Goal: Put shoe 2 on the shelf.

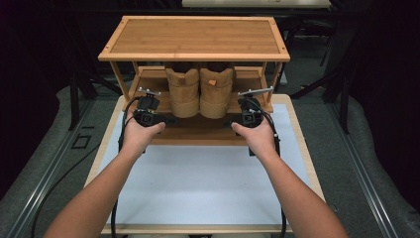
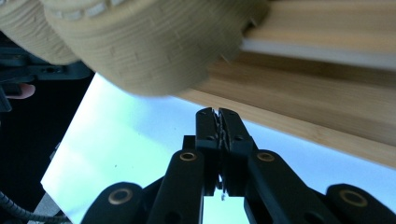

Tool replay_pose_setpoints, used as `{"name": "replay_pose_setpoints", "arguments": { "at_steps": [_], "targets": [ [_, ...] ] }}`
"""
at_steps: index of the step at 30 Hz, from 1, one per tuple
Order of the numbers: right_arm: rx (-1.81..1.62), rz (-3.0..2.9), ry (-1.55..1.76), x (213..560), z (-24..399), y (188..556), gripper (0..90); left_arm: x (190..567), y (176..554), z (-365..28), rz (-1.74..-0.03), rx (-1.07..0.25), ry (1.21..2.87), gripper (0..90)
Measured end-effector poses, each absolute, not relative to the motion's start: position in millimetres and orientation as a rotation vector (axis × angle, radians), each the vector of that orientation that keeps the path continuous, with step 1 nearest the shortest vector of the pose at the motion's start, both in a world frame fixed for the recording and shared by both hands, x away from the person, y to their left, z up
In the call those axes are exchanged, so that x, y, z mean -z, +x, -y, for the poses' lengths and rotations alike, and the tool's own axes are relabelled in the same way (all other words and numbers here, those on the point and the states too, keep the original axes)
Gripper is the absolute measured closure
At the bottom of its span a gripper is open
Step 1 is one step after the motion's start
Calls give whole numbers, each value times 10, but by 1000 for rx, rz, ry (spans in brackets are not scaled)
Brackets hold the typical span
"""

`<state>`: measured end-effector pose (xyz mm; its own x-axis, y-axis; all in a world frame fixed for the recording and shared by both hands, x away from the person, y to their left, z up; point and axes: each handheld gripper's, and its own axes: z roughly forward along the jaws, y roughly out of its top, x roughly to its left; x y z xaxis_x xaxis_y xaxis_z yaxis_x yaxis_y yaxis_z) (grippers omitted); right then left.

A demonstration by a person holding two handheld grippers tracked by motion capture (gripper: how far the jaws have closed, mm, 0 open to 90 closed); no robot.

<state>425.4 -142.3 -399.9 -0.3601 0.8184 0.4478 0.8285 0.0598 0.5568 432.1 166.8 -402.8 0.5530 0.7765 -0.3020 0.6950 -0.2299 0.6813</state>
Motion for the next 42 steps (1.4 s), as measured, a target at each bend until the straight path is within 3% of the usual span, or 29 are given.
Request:
{"name": "replay_pose_setpoints", "arguments": {
  "at_steps": [10,29,32,39,42],
  "targets": [
    [1261,2328,-1807,4142,1746,3876,832,4228,3942,-2011,-1130,-145,1927,770],
    [1320,2297,-1975,4913,2307,3296,753,4961,3485,-2575,-1204,-292,1888,599],
    [1349,2304,-2009,5034,2376,3212,670,5156,3417,-2678,-1220,-312,1889,570],
    [1400,2344,-2108,5217,2450,3100,568,5322,3390,-2825,-1278,-349,1878,468],
    [1412,2398,-2241,5382,2515,3037,476,5395,3408,-2914,-1307,-361,1865,418]
  ]
}}
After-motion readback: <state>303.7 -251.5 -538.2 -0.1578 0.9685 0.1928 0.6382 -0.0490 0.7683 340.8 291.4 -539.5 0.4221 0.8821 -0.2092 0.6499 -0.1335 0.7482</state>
